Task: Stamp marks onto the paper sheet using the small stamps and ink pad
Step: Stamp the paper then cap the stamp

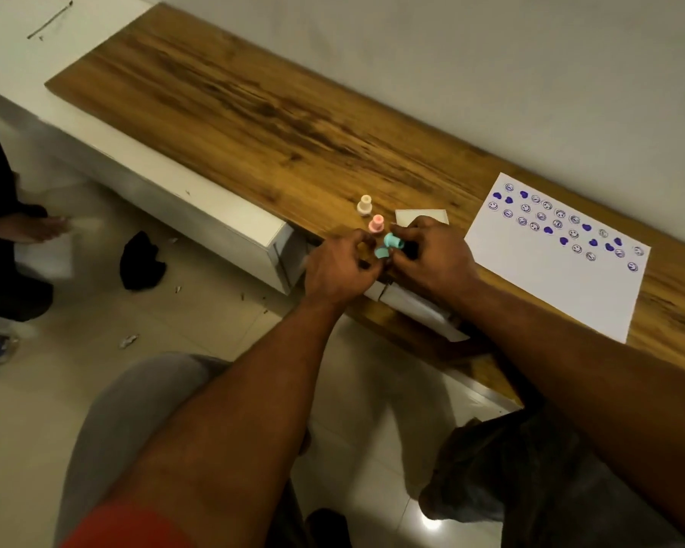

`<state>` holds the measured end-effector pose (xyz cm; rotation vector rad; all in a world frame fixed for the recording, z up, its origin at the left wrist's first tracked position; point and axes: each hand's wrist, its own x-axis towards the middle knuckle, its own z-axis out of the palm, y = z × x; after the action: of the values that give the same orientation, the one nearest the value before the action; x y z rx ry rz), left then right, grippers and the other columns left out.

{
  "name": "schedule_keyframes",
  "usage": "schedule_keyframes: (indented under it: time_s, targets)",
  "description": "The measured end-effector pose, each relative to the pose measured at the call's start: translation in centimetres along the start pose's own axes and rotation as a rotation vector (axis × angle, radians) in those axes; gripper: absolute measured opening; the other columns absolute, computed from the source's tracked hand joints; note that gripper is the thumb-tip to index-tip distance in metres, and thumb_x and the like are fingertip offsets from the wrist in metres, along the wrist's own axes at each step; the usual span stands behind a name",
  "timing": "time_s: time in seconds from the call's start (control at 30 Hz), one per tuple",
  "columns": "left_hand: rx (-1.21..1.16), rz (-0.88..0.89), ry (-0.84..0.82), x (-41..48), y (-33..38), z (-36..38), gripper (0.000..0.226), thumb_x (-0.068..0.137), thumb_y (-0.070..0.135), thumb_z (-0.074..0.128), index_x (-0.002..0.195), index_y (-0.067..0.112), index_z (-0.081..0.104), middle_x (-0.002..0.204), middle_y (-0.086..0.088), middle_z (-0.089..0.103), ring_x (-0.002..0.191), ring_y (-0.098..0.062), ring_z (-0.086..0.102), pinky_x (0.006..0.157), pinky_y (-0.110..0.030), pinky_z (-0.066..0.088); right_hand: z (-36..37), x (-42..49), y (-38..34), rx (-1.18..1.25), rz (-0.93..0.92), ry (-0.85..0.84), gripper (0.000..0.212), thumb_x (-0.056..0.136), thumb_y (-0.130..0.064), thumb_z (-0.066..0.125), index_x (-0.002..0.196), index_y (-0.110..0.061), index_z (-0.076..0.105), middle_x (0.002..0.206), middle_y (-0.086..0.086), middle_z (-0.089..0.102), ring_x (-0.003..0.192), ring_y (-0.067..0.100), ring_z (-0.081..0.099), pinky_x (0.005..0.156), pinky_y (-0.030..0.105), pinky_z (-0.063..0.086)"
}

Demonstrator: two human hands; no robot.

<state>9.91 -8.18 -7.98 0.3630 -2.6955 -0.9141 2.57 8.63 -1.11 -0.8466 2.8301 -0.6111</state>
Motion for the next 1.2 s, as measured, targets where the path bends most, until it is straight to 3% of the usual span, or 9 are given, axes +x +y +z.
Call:
schedule_keyframes:
  time_s: [0.1,0.17,0.23,0.33,0.5,0.73,0.9,1.07,1.2]
  targets:
    - [-0.015,0.011,0.024,-0.1,0.2,0.3,0.039,0.087,0.055,0.073,0.115,0.027,0.074,0.092,0.009,0.073,0.076,-0.005,0.059,0.061,-0.016,0.035,0.1,0.3,-0.3,-0.072,-0.013,-0.022,0.045,0.095,-0.050,0.062,0.134,-0.029,0.069,0.096,-0.007,0.060,0.081,0.010,0.051,0.057,0.019,0.030]
    - [-0.014,0.001,0.028,-0.2,0.2,0.4,0.036,0.089,0.053,0.073,0.113,0.027,0.073,0.085,0.016,0.064,0.072,0.000,0.052,0.060,-0.010,0.028,0.4,0.4,-0.6,-0.105,-0.013,-0.061,0.043,0.098,-0.051,0.059,0.133,-0.030,0.069,0.098,-0.005,0.061,0.082,0.010,0.050,0.062,0.023,0.036]
    - [-0.021,-0.008,0.026,-0.3,0.1,0.5,0.035,0.089,0.051,0.072,0.114,0.027,0.073,0.084,0.018,0.059,0.068,0.004,0.047,0.060,-0.009,0.025,0.7,0.7,-0.8,-0.114,0.008,-0.092,0.042,0.099,-0.051,0.057,0.132,-0.028,0.069,0.103,-0.001,0.064,0.084,0.011,0.051,0.068,0.029,0.044]
    - [-0.030,-0.015,0.027,-0.4,0.0,0.6,0.037,0.089,0.051,0.072,0.118,0.027,0.072,0.080,0.021,0.054,0.060,0.012,0.039,0.060,-0.009,0.025,0.8,1.2,-1.1,-0.114,0.051,-0.108,0.041,0.097,-0.051,0.058,0.128,-0.026,0.071,0.106,0.002,0.067,0.086,0.012,0.054,0.071,0.029,0.043]
    - [-0.002,-0.001,0.015,-0.3,0.1,0.4,0.040,0.089,0.053,0.070,0.119,0.027,0.071,0.079,0.017,0.058,0.067,-0.002,0.050,0.058,-0.012,0.026,0.4,1.3,-1.6,-0.156,0.116,-0.173,0.040,0.095,-0.051,0.063,0.117,-0.019,0.073,0.103,0.004,0.071,0.090,0.019,0.065,0.079,0.034,0.055]
    - [-0.001,0.031,0.037,-0.4,0.5,0.7,0.039,0.092,0.051,0.070,0.122,0.026,0.071,0.083,0.010,0.072,0.069,0.000,0.051,0.059,-0.009,0.024,-1.2,2.2,-3.6,-0.363,0.113,-0.278,0.032,0.094,-0.042,0.066,0.106,-0.013,0.072,0.103,0.008,0.072,0.093,0.025,0.068,0.080,0.036,0.056]
    - [-0.004,0.030,0.012,-0.4,0.6,0.9,0.042,0.091,0.054,0.071,0.120,0.024,0.072,0.088,0.007,0.076,0.071,-0.006,0.065,0.062,-0.017,0.042,-1.5,2.9,-5.3,-0.491,0.055,-0.375,0.029,0.095,-0.030,0.068,0.118,-0.011,0.068,0.114,0.011,0.070,0.103,0.026,0.068,0.085,0.036,0.055]
    - [-0.024,0.027,0.022,-0.7,0.9,0.9,0.050,0.089,0.058,0.071,0.120,0.019,0.071,0.091,0.004,0.077,0.070,-0.004,0.062,0.066,-0.023,0.046,-1.2,3.6,-6.1,-0.609,0.064,-0.477,0.055,0.096,-0.022,0.069,0.146,-0.012,0.049,0.130,0.014,0.063,0.119,0.030,0.063,0.093,0.041,0.052]
    - [-0.040,0.039,0.035,-0.6,0.9,0.8,0.051,0.089,0.060,0.068,0.119,0.020,0.072,0.092,0.004,0.077,0.074,-0.010,0.070,0.068,-0.027,0.055,-1.0,3.6,-5.8,-0.608,0.049,-0.426,0.048,0.096,-0.023,0.068,0.141,-0.013,0.054,0.125,0.012,0.066,0.113,0.029,0.065,0.085,0.040,0.053]
